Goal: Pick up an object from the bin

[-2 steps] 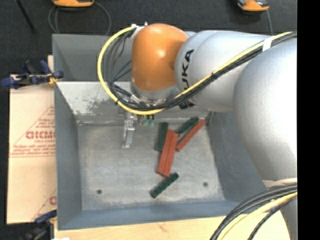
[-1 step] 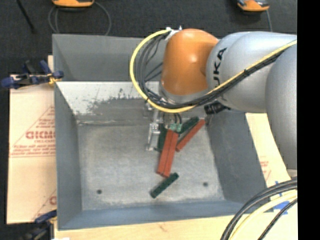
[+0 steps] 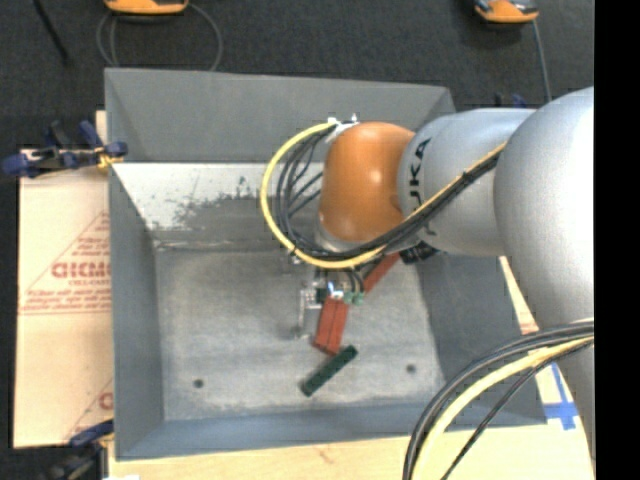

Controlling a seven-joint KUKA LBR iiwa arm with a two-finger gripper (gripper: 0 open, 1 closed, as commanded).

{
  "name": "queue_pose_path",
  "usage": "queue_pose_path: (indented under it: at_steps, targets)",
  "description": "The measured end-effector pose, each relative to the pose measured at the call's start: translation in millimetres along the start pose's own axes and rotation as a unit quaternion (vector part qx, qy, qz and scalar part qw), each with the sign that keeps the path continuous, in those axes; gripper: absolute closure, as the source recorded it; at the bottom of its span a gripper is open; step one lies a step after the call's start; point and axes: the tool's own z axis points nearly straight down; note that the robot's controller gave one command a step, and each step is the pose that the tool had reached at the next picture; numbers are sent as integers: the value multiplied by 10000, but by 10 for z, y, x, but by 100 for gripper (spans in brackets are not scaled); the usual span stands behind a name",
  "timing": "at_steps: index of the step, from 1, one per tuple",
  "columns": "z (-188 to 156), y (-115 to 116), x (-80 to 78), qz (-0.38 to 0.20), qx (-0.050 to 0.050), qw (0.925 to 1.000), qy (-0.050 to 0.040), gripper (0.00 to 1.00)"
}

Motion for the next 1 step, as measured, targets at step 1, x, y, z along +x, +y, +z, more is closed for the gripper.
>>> queue_pose_path:
  at_steps: [1]
  targets:
    - [-95, -890, -287, -239, 17, 9997, -59, 0]
